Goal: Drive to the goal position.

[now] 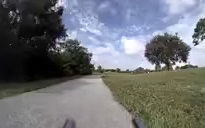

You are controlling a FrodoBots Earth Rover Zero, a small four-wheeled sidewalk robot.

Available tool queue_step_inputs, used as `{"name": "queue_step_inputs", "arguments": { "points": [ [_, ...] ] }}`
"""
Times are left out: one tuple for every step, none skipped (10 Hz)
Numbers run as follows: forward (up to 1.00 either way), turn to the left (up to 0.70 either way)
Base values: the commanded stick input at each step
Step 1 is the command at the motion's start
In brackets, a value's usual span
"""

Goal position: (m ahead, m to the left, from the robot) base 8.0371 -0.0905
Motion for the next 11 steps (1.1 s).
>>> {"name": "queue_step_inputs", "arguments": {
  "points": [
    [0.69,0.03],
    [0.69,0.03],
    [0.69,0.03],
    [0.69,0.03],
    [0.69,0.03],
    [0.69,0.03],
    [0.69,0.03],
    [0.69,0.03],
    [0.69,0.03],
    [0.69,0.03],
    [0.69,0.03]
  ]
}}
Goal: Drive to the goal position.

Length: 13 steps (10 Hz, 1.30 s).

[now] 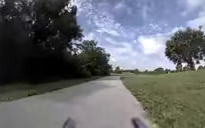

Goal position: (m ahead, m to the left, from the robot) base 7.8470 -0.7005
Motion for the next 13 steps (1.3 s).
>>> {"name": "queue_step_inputs", "arguments": {
  "points": [
    [0.69,0.03],
    [0.69,0.03],
    [0.69,0.03],
    [0.69,0.03],
    [0.69,0.03],
    [0.69,0.03],
    [0.69,0.03],
    [0.69,0.03],
    [0.69,0.03],
    [0.69,0.03],
    [0.69,0.03],
    [0.69,0.03],
    [0.69,0.03]
  ]
}}
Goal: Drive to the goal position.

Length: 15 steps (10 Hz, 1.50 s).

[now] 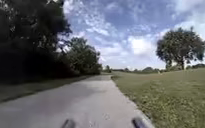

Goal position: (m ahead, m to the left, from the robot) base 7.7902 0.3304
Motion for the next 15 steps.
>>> {"name": "queue_step_inputs", "arguments": {
  "points": [
    [0.69,0.03],
    [0.69,0.03],
    [0.69,0.04],
    [0.69,0.1],
    [0.69,0.15],
    [0.69,0.2],
    [0.69,0.25],
    [0.69,0.3],
    [0.69,0.33],
    [0.69,0.33],
    [0.69,0.34],
    [0.69,0.34],
    [0.69,0.34],
    [0.69,0.34],
    [0.69,0.34]
  ]
}}
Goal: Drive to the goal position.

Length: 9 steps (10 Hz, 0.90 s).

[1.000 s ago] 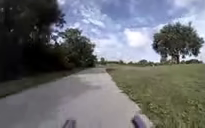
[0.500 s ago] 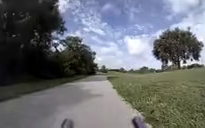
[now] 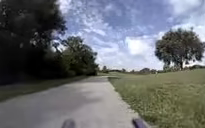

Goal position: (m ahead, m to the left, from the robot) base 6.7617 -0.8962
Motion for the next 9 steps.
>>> {"name": "queue_step_inputs", "arguments": {
  "points": [
    [0.69,0.3],
    [0.69,0.03],
    [0.69,0.03],
    [0.69,0.03],
    [0.69,0.03],
    [0.69,0.03],
    [0.69,0.03],
    [0.69,0.03],
    [0.69,0.03]
  ]
}}
